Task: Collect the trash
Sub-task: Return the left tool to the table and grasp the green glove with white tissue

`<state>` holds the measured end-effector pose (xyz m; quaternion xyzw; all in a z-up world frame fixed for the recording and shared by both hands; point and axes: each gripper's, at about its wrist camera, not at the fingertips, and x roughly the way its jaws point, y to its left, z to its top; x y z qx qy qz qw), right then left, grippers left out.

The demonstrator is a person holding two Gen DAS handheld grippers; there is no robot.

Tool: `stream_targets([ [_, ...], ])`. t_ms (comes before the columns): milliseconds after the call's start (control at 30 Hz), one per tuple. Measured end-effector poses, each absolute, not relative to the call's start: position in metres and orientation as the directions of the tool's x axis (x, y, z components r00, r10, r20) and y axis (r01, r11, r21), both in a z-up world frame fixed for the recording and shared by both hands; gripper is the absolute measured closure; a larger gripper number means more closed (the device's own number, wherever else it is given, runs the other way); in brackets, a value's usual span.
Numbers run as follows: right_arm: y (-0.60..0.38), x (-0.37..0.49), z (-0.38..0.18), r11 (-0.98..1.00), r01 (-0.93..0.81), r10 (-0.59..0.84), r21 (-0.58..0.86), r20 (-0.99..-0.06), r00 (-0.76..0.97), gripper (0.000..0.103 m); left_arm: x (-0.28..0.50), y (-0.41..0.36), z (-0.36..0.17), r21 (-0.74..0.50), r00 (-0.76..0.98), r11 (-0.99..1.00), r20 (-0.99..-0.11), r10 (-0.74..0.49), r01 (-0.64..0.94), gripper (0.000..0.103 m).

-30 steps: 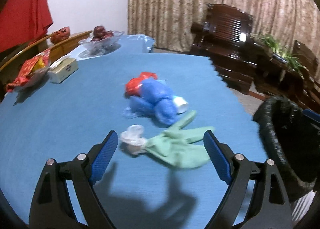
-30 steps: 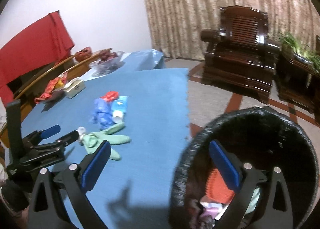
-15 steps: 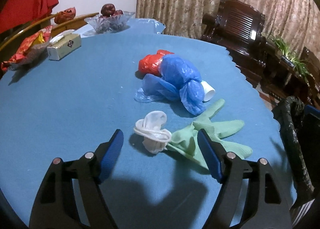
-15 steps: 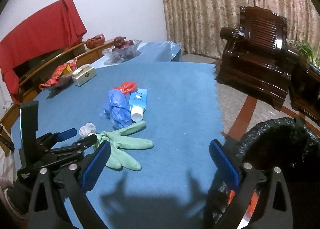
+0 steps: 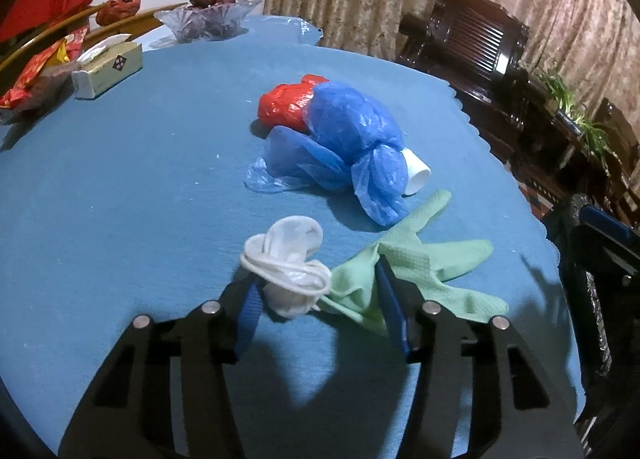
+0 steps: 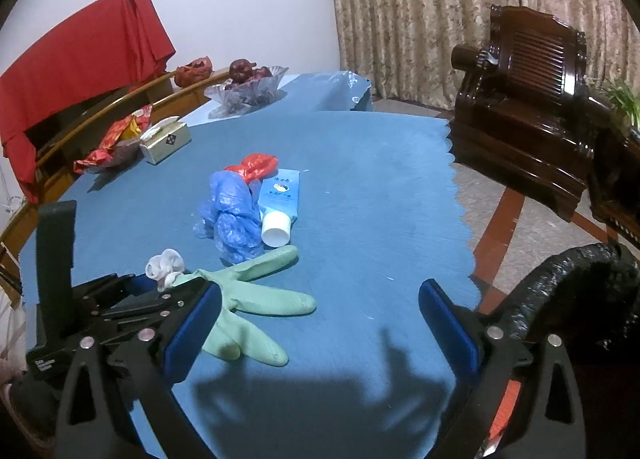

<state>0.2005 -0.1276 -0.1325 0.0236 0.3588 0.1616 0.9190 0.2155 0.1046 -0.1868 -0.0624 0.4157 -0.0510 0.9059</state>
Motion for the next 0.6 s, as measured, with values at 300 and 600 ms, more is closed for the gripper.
stream_targets([
  [300,-0.119,0.211,-0.135,0.94,-0.296,0.332,0.169,-0.651,0.683,0.006,0.206,0.117,-0.174,-0.162,0.674,0.986,-0.725,-0.138,0.028,0.063],
  [600,-0.092,0.225,-0.132,0.926,-0.333,0.368,0.181,-0.634,0.68,0.006,0.189,0.162,-0.154,-0.143,0.711,0.988,-0.701,-0.062,-0.055,0.064],
])
